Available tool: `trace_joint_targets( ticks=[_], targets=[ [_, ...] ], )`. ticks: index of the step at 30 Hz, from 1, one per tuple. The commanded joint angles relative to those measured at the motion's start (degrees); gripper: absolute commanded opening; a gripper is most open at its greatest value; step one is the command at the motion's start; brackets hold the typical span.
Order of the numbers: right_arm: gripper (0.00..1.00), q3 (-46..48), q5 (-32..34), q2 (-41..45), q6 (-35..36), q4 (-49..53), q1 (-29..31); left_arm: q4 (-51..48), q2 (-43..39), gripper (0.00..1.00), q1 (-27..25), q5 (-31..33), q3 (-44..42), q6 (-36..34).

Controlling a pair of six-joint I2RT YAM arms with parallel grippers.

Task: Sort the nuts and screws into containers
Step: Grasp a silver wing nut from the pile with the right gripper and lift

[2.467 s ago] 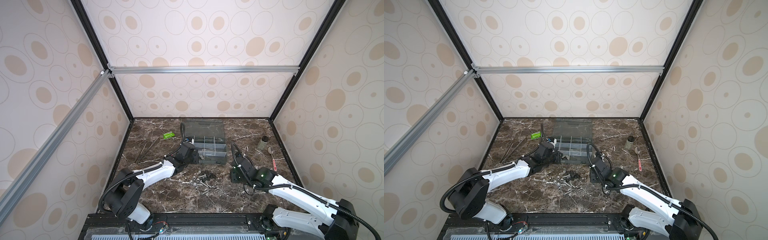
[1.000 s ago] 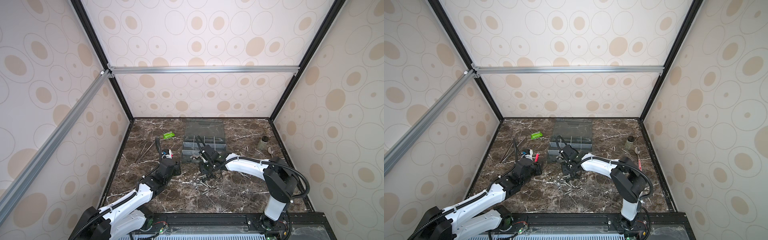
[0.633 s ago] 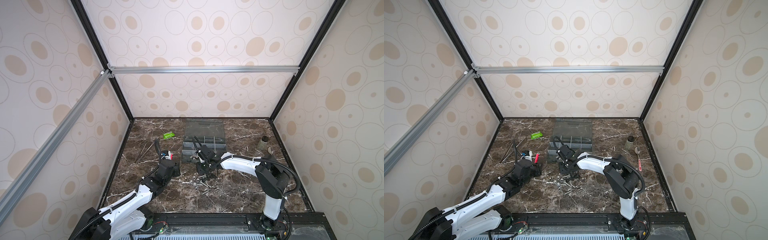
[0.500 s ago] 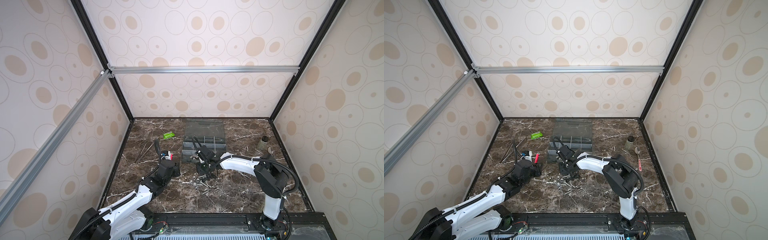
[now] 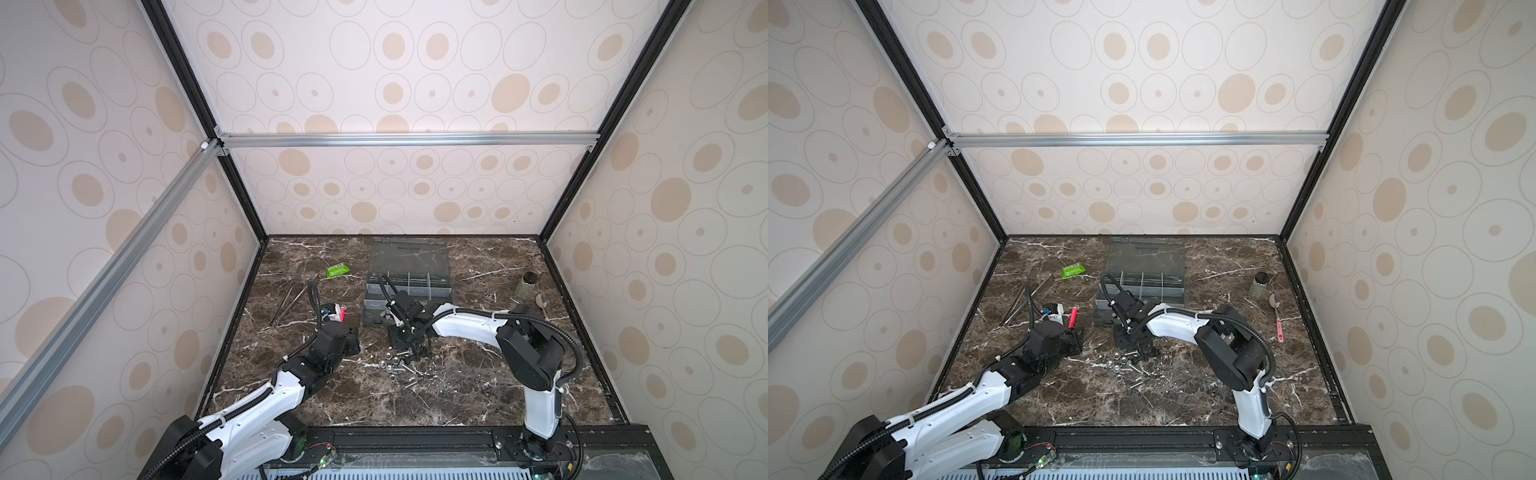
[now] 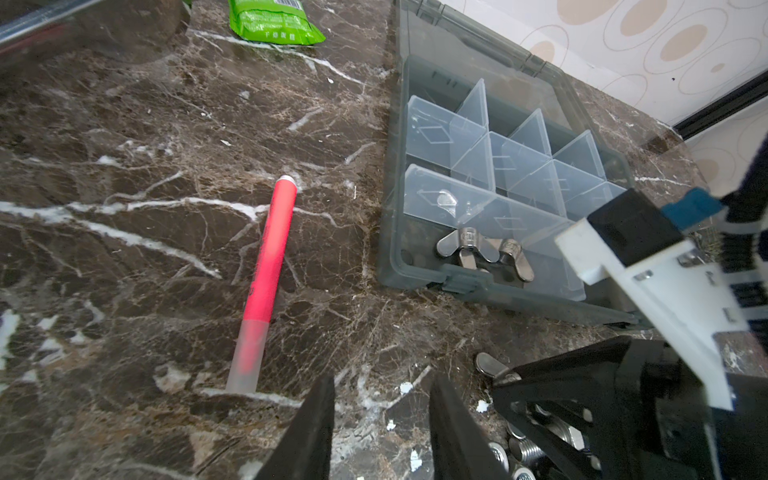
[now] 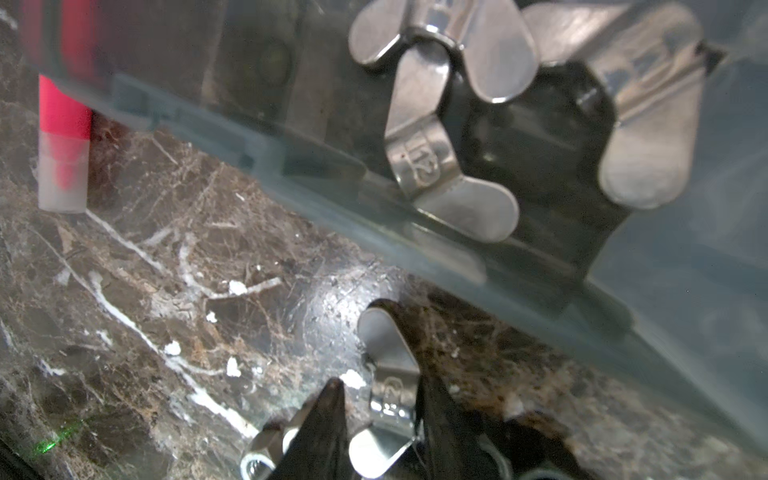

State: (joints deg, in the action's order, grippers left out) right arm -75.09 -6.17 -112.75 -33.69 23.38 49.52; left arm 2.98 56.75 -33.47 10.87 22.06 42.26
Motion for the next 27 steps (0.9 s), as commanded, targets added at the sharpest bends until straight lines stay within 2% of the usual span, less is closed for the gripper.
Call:
trace_joint_targets(
  ticks=[1, 21, 27],
  targets=[
    [0.34, -1.97, -0.2, -1.57, 0.62, 1.86, 0.67, 0.67, -1.2, 0.38, 0.42, 0.73, -0.18, 1.2],
    [0.19, -2.92, 2.14, -3.0, 2.24, 4.67, 1.67, 0.52, -1.88, 0.39, 0.46, 0.98, -0.27, 2.36],
    [0.18, -3.96, 2.04, -2.27, 3.49, 5.57, 1.72, 1.24, -1.65, 0.39, 0.51, 0.82, 0.06, 2.66]
  ],
)
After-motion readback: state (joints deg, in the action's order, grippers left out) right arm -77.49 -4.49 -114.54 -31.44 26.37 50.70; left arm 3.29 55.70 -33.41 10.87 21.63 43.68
